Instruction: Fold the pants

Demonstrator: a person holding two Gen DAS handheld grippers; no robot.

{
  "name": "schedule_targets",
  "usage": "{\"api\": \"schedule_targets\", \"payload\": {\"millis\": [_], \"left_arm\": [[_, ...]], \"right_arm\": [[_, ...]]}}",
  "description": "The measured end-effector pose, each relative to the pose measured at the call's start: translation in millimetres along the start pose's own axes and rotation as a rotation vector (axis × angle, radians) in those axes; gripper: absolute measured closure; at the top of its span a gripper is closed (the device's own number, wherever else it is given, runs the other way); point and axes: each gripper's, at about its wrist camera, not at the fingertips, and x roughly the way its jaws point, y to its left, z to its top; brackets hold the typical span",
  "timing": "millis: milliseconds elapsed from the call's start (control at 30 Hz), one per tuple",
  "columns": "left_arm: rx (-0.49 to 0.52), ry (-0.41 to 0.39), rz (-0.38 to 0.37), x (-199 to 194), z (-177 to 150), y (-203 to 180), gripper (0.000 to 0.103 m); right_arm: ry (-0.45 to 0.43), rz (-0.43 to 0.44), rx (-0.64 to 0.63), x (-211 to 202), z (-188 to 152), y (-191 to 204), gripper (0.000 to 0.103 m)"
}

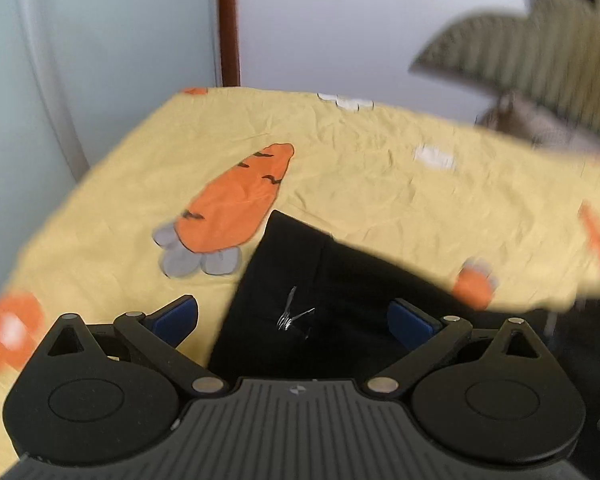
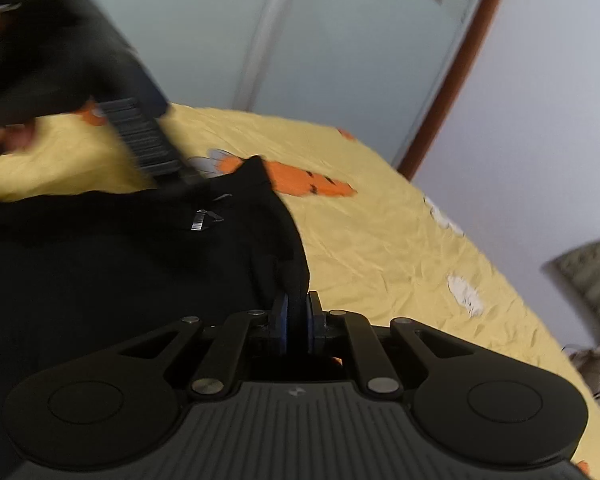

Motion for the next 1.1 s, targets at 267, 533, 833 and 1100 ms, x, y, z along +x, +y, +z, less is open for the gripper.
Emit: {"api": "schedule_targets", "payload": {"millis": [267, 533, 833, 1100], "left_arm": [[-0.110, 0.178, -0.096, 29.8, 10.7, 7.4, 0.006], [-0.173, 0.191, -0.002, 21.1, -7.6, 14.5, 0.063], [-0.295, 0.110, -0.158, -17.7, -35.7, 42.2, 0.089], [-0.191, 0.066, -0.142, -76.2, -100.0, 60.0, 0.089]], "right_arm": [[-0.048, -0.088, -0.166, -32.0, 0.7, 46.5, 0.095], [-0.025, -0.151, -0.265, -42.5, -5.1, 86.0, 0.095], [-0.048, -0.150, -0.217, -56.2, 11.4, 92.5, 0.095], [-0.057, -0.033, -0.310, -97.0, 2.2, 158.2, 0.095]]}}
